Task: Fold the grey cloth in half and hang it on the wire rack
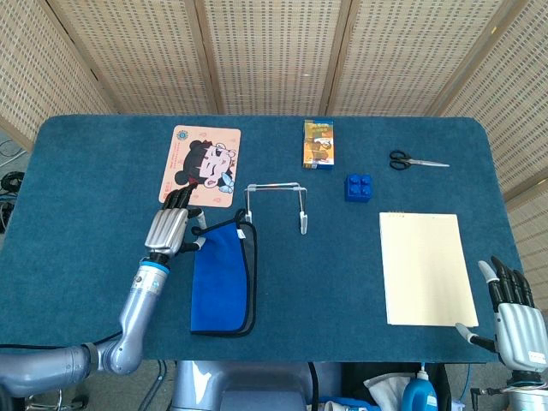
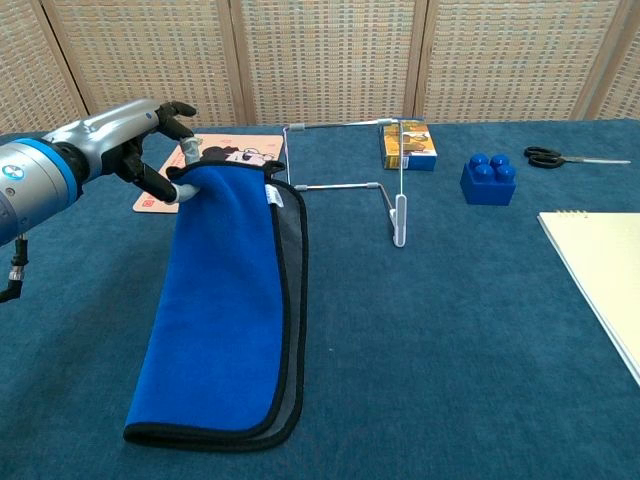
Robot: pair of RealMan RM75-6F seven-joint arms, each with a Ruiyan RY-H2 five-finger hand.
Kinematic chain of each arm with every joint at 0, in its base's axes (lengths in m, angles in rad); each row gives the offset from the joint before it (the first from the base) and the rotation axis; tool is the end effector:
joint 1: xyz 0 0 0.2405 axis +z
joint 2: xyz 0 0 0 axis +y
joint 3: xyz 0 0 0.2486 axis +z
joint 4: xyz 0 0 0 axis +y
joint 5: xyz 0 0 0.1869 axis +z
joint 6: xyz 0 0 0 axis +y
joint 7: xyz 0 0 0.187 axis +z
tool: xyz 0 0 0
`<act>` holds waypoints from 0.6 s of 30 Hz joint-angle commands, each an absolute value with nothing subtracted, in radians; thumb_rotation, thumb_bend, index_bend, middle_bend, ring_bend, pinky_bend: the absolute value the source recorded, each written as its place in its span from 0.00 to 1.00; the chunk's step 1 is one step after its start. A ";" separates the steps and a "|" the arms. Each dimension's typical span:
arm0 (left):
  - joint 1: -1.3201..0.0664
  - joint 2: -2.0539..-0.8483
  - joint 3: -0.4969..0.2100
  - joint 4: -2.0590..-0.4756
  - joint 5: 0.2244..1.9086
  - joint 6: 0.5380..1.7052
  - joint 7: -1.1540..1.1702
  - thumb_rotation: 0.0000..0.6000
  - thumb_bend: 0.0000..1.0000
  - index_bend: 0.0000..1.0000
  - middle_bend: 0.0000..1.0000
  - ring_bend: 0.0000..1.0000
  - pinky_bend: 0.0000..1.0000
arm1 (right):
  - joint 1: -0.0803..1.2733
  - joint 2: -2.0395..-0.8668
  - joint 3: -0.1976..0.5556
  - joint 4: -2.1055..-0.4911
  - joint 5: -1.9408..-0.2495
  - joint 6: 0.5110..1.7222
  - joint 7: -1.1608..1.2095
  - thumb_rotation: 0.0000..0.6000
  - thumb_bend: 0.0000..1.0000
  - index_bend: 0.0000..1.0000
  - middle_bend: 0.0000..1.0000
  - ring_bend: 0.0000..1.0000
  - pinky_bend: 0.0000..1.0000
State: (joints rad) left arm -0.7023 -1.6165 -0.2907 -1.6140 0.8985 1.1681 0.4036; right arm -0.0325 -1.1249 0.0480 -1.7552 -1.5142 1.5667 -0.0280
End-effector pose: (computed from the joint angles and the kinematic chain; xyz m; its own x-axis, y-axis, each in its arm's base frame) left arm -0.1228 0.3722 0.0101 0.1703 0.1980 0.9653 0.9797 -0.1391 -0.1443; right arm -0.2853 -0.1863 0.1774 0.2860 0.0325 0.9577 -0.9558 0.0800 0.2828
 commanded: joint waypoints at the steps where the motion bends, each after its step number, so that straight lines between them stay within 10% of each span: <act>1: -0.700 -1.591 -0.307 -1.679 0.904 1.183 0.404 1.00 0.53 0.86 0.00 0.00 0.00 | -0.032 -1.124 0.048 -1.754 -1.513 1.566 -0.026 1.00 0.00 0.00 0.00 0.00 0.00; 18: -0.778 -1.529 -0.437 -1.891 0.795 1.264 0.562 1.00 0.54 0.86 0.00 0.00 0.00 | -0.035 -1.112 0.054 -1.753 -1.506 1.569 0.010 1.00 0.00 0.00 0.00 0.00 0.00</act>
